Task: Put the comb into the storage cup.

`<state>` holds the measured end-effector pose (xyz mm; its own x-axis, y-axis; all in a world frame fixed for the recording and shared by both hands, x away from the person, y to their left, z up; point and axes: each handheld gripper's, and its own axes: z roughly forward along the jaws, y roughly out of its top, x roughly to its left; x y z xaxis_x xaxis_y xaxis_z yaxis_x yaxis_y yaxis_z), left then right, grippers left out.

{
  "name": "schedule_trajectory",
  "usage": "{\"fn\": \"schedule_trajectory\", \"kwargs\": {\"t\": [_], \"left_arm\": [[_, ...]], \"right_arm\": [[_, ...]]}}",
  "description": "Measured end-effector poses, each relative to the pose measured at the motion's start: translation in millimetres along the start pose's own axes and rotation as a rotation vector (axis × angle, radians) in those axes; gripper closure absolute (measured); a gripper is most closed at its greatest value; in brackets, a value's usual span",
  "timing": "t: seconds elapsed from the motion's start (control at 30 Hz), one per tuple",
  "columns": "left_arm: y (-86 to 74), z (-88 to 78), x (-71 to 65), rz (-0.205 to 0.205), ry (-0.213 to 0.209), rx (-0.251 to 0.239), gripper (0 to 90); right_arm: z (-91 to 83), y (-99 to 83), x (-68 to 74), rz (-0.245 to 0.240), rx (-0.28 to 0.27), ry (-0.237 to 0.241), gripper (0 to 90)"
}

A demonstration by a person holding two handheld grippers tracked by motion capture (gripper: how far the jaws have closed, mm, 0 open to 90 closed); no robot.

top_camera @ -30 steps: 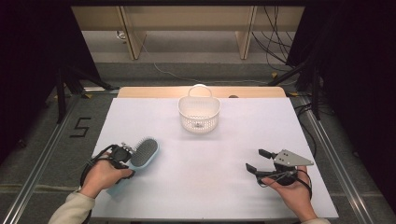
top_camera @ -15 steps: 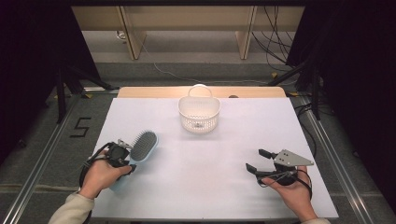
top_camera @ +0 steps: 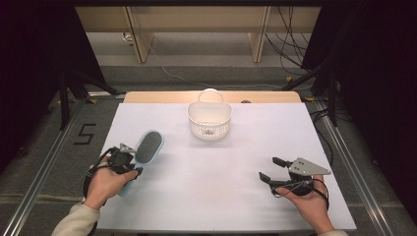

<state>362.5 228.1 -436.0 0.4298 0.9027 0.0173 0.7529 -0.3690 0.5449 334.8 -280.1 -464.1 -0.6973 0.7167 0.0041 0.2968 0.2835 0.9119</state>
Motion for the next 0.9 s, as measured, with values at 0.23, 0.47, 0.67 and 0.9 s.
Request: {"fn": "schedule_trajectory", "kwargs": {"t": [0.23, 0.47, 0.67, 0.9], "left_arm": [[0.2, 1.2, 0.9, 0.008, 0.025, -0.043, 70.1], [0.4, 1.4, 2.1, 0.020, 0.036, -0.092, 70.1], [1.0, 1.0, 3.8, 0.018, 0.039, -0.127, 70.1], [2.7, 1.1, 3.6, 0.025, 0.042, -0.167, 70.1]], "right_arm": [[-0.2, -0.2, 0.2, 0.001, -0.001, -0.002, 24.8], [-0.9, -0.6, 0.1, -0.001, -0.001, -0.004, 24.8], [-2.1, -1.1, 0.2, 0.002, -0.001, -0.005, 24.8], [-4.1, -2.0, 0.2, 0.003, -0.005, -0.013, 24.5]]}}
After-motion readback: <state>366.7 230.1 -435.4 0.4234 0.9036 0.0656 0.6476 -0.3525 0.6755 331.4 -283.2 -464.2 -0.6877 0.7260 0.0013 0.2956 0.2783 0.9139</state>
